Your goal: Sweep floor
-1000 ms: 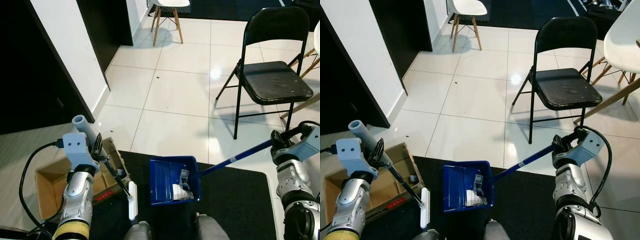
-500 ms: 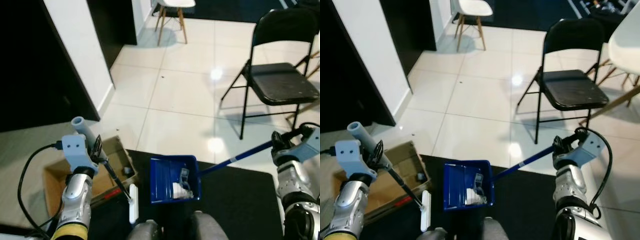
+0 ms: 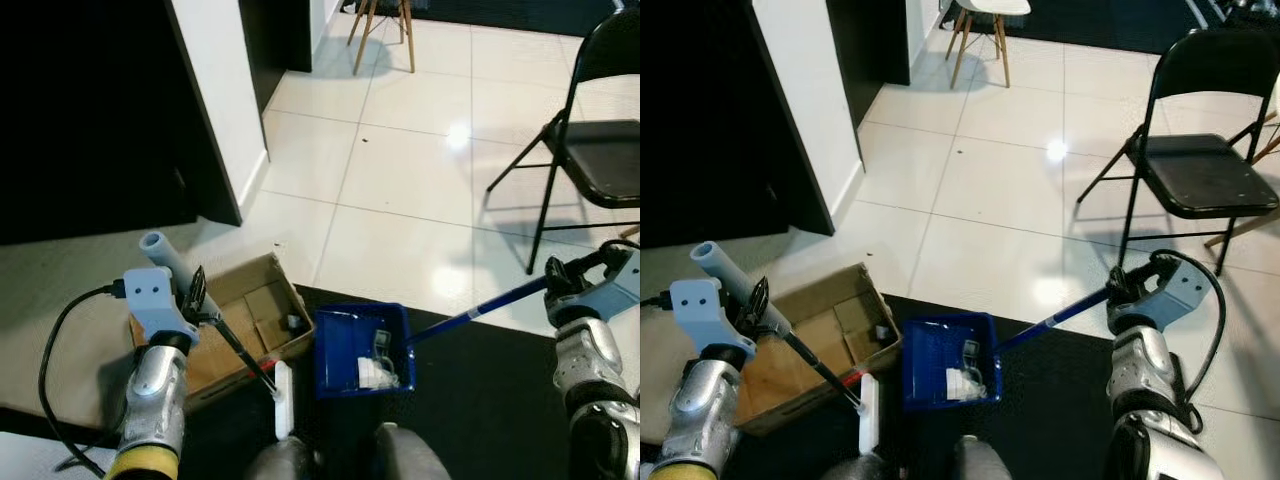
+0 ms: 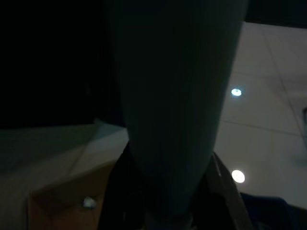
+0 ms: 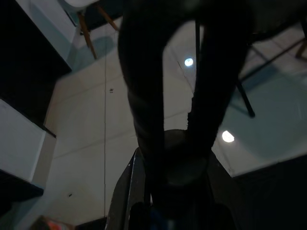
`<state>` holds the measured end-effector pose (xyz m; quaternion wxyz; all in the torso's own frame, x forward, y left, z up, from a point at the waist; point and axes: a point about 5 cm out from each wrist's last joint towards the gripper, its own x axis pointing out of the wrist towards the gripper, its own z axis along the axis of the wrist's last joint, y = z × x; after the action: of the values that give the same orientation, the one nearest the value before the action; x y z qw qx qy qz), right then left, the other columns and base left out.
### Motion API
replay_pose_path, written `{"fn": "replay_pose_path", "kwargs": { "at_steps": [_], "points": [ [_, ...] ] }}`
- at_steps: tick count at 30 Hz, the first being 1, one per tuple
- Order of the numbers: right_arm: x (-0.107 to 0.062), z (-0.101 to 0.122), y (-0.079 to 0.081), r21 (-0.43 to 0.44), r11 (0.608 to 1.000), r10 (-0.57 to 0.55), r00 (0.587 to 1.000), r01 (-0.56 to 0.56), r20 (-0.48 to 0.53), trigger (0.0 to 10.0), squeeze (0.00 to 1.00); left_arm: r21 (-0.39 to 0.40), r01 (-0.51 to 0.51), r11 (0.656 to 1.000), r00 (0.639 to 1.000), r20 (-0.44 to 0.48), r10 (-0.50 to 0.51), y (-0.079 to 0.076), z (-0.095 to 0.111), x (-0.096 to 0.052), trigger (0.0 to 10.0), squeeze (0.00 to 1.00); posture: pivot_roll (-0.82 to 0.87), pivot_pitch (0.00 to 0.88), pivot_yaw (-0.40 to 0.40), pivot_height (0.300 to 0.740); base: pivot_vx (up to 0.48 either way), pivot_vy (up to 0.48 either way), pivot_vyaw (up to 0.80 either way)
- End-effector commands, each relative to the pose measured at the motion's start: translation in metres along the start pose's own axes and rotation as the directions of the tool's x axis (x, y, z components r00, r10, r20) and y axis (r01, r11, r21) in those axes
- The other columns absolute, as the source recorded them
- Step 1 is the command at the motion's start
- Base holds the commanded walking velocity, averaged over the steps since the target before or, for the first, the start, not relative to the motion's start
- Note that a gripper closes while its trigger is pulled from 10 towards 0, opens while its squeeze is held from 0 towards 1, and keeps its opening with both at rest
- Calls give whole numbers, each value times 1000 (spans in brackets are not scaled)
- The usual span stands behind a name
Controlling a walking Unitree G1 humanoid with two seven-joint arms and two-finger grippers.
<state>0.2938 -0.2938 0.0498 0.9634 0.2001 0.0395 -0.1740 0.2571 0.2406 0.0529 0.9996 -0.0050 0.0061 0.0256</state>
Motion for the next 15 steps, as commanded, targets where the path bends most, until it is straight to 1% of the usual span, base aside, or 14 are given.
{"fn": "replay_pose_path", "kwargs": {
  "at_steps": [1, 5, 8, 10, 15],
  "points": [
    [1, 1, 4, 46, 999, 5, 1000, -5, 15, 10000, 0, 49, -7, 999, 999, 38, 5, 7, 8, -1, 10000, 0, -3, 78, -1, 740, 0, 0, 0],
    [0, -2, 4, 49, 999, 5, 1000, -5, 9, 10000, 0, 38, 4, 999, 999, 42, -6, 5, 7, -2, 10000, 0, -3, 79, -1, 740, 0, 0, 0],
    [-1, -4, 4, 50, 999, 4, 1000, -5, 5, 10000, 0, 56, 17, 998, 999, 42, -19, 2, 6, -2, 10000, 0, -3, 80, 0, 740, 0, 0, 0],
    [-2, -5, 4, 50, 999, 3, 1000, -4, 4, 10000, 0, 60, 21, 998, 999, 41, -23, 1, 6, -3, 10000, 0, -3, 80, 0, 740, 0, -266, 0],
    [-3, -6, 2, 49, 999, -2, 1000, 2, 1, 10000, 0, 62, 28, 998, 999, 38, -30, -1, 5, -3, 10000, 0, -4, 79, 1, 740, 0, -458, 0]
  ]
}}
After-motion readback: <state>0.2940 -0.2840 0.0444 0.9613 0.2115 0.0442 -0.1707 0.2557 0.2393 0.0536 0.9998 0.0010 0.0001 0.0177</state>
